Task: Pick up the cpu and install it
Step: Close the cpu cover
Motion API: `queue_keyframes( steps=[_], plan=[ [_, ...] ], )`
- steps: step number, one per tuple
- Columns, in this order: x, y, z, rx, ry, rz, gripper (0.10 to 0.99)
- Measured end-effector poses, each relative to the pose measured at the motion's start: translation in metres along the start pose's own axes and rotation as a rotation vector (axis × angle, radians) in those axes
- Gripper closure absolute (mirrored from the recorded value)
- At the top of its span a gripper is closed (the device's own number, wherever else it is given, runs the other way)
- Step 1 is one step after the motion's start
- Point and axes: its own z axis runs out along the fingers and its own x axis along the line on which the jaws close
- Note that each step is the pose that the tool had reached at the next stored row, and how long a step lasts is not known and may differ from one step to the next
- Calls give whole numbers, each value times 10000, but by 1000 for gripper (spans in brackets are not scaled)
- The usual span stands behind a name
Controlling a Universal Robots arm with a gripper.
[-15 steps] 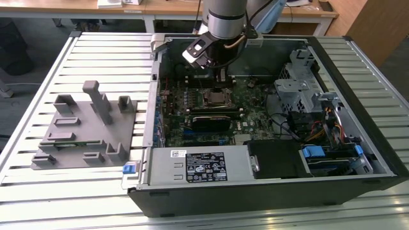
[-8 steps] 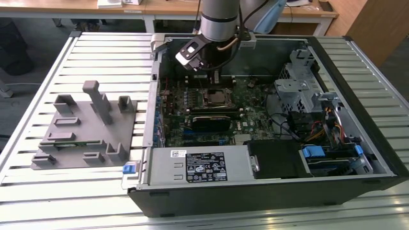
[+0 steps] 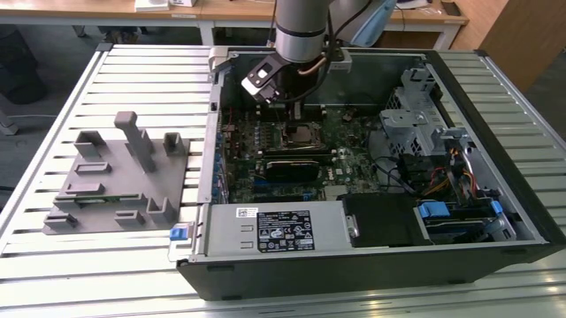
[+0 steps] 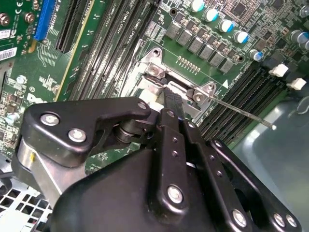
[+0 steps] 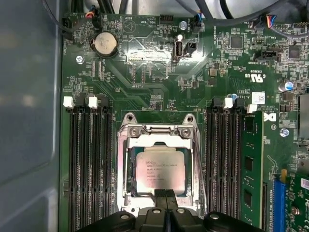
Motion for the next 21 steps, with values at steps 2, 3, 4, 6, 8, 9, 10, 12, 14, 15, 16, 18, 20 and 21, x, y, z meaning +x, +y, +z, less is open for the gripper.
queue_keyframes(
  steps=[2, 3, 4, 6, 8, 9, 10, 12, 14, 15, 16, 18, 20, 21],
  plan=[
    [1, -1, 18, 0, -1, -1, 980],
    [1, -2, 26, 0, -1, -1, 980],
    [1, -2, 34, 0, -1, 0, 980],
    [2, -3, 46, 0, -1, 0, 980],
    [2, -3, 57, 0, 0, 0, 980],
    [2, -3, 63, 0, -1, 0, 980],
    [3, -3, 68, 0, 0, 0, 980],
    [3, -3, 77, 0, 0, 0, 980],
    [3, -4, 85, 0, -1, 0, 980],
    [3, -4, 89, 0, 0, 0, 980],
    [4, -3, 93, 0, 0, 0, 980],
    [4, -4, 99, 1, -2, 0, 980],
    [4, -4, 103, 1, -3, 0, 980],
    [4, -4, 106, 1, -3, 0, 980]
  ],
)
